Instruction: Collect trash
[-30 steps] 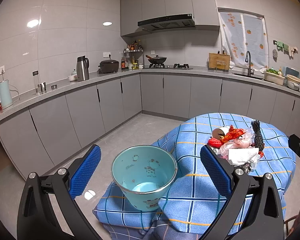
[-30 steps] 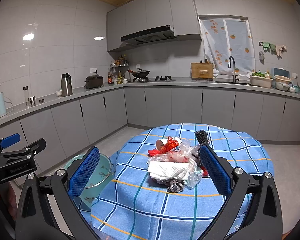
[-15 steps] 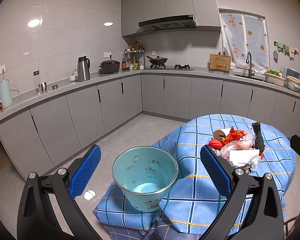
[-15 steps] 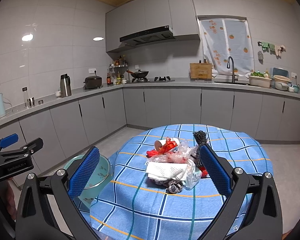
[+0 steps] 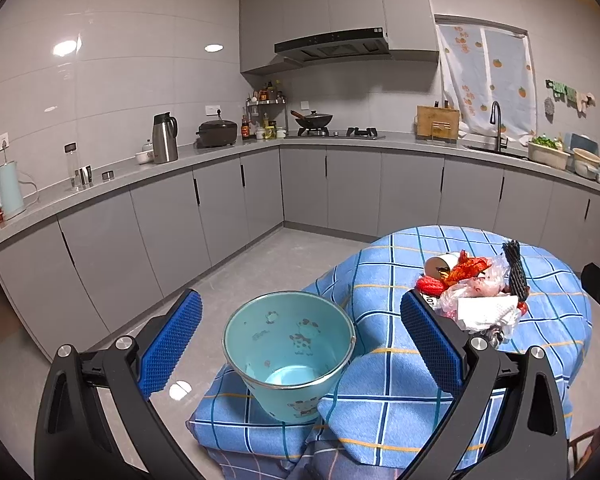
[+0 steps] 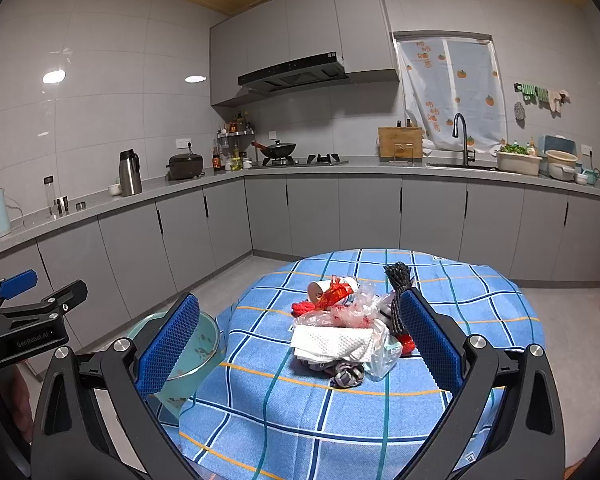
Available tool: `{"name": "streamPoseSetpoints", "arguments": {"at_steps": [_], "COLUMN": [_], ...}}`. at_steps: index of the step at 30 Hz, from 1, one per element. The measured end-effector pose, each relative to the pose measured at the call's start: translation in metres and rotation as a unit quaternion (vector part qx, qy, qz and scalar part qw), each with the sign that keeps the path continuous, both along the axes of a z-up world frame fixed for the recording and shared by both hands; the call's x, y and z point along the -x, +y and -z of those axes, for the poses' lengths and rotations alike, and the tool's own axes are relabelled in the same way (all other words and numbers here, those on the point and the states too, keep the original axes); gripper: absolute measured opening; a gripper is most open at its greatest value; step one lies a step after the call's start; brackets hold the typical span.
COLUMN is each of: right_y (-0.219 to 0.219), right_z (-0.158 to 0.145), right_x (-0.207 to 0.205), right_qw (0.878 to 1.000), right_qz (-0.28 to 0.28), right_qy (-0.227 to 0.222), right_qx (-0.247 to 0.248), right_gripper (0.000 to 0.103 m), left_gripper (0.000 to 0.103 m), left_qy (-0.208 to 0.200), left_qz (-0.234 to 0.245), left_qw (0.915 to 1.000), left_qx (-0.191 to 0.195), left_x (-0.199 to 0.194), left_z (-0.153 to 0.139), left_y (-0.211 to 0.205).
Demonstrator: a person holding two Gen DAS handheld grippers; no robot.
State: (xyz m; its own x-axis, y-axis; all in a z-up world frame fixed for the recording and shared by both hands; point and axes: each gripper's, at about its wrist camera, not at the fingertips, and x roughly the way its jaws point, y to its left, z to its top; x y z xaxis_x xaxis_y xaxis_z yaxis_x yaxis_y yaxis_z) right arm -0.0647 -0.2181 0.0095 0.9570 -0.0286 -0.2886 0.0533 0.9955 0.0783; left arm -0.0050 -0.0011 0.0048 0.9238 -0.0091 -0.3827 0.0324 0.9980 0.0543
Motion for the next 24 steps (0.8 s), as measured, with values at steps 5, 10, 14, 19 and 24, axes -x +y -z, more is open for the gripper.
{"name": "streamPoseSetpoints", "arguments": {"at_steps": [5, 10, 14, 19, 24], "right_y": [-0.001, -0.014, -0.049, -0.089, -0.113], "right_z": [0.000, 0.006, 0.020, 0.045, 0.069], "right_x": [0.000, -0.009, -0.020, -0.030, -0.047], "right_qw": [1.000, 0.999, 0.996, 0.990, 0.984], "right_qz": [0.002, 0.031, 0.083, 0.129, 0.160], "right_qy": [0.001, 0.008, 0.024, 0.048, 0.075], "right_qx": [0.001, 0.010, 0.001, -0.003, -0.006], "right_gripper": [0.099, 0.099, 0.099, 0.099, 0.099], "left_gripper": [0.098, 0.098, 0.098, 0.098, 0.098], "left_qy": [0.005, 0.016, 0.033, 0.047, 0.063], "left_qz": [0.000, -0.001, 0.015, 0.046, 0.103], "left_qw": [1.0000, 0.9999, 0.9994, 0.9977, 0.9920], "left_qx": [-0.002, 0.005, 0.000, -0.020, -0.037], "left_x": [-0.003, -0.015, -0.032, -0.055, -0.082], "left_z": [0.004, 0.012, 0.025, 0.044, 0.066], "left_y": [-0.002, -0.002, -0.014, -0.049, -0.104]}}
